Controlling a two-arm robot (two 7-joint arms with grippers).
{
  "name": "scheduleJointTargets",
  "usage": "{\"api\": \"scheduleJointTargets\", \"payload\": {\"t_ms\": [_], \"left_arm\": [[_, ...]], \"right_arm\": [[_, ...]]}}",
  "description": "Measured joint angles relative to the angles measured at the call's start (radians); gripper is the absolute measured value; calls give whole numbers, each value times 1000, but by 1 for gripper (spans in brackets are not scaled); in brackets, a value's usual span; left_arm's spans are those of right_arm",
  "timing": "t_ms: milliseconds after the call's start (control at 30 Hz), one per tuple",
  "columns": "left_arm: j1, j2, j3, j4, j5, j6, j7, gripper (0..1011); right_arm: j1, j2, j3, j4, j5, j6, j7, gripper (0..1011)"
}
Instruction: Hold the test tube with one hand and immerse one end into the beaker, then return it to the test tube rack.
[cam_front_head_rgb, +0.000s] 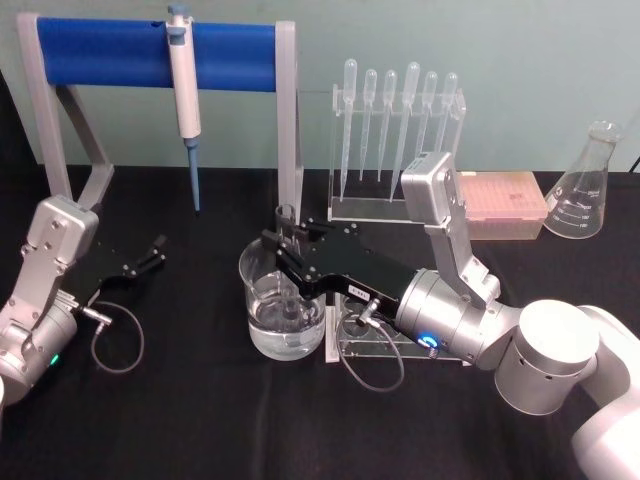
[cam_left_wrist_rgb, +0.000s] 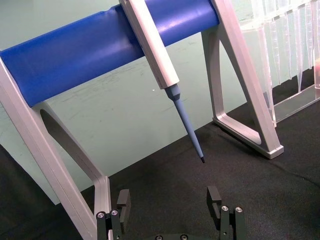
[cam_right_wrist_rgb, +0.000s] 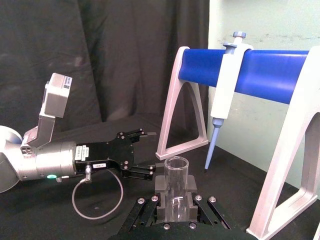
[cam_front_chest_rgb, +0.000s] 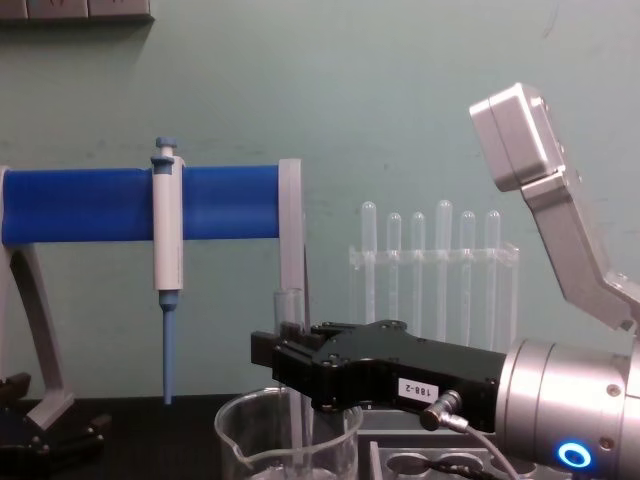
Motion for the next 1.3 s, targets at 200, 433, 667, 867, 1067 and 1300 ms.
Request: {"api": "scheduleJointTargets", "payload": {"t_ms": [200, 433, 667, 867, 1067, 1300], "left_arm": [[0, 0, 0, 0, 0, 0, 0, 1000], [0, 0, 0, 0, 0, 0, 0, 1000], [0, 0, 0, 0, 0, 0, 0, 1000], [0, 0, 0, 0, 0, 0, 0, 1000], [0, 0, 0, 0, 0, 0, 0, 1000], [0, 0, 0, 0, 0, 0, 0, 1000]], "right_arm": [[0, 0, 0, 0, 0, 0, 0, 227], [0, 0, 0, 0, 0, 0, 0, 227], [0, 0, 0, 0, 0, 0, 0, 227], [0, 0, 0, 0, 0, 0, 0, 227], [0, 0, 0, 0, 0, 0, 0, 227], [0, 0, 0, 0, 0, 0, 0, 227]]}}
